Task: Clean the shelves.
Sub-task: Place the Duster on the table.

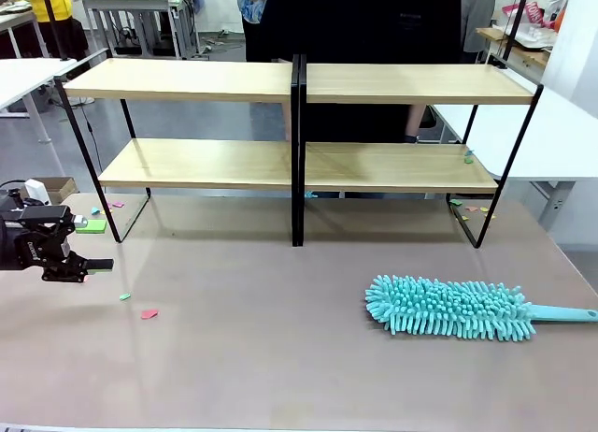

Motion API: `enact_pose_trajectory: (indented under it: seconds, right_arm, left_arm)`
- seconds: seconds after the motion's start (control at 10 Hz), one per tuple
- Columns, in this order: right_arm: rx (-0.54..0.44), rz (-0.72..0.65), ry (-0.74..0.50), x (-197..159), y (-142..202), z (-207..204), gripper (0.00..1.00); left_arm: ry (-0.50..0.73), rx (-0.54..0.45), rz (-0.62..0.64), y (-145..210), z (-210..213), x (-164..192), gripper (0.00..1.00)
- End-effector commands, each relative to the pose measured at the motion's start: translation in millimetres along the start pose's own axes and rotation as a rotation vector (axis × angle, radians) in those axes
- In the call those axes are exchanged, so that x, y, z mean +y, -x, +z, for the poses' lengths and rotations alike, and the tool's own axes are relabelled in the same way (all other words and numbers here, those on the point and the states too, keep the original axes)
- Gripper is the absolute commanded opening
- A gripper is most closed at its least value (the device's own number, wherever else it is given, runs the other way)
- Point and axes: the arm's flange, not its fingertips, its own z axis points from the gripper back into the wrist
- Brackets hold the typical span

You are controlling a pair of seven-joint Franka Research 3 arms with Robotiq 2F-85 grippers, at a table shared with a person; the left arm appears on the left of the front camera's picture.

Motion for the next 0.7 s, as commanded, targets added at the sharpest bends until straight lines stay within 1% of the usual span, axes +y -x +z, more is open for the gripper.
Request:
enact_pose_trajectory:
  seconds: [0.0,0.6]
  right_arm:
    - [-0.006,0.027,0.007,-5.1,-7.4,7.8,1.00]
    - [-0.006,0.027,0.007,-5.1,-7.4,7.8,1.00]
  left_arm:
    - [0.007,0.002,0.006,5.8,-1.0,-4.4,1.00]
    - [0.007,0.002,0.006,5.8,-1.0,-4.4,1.00]
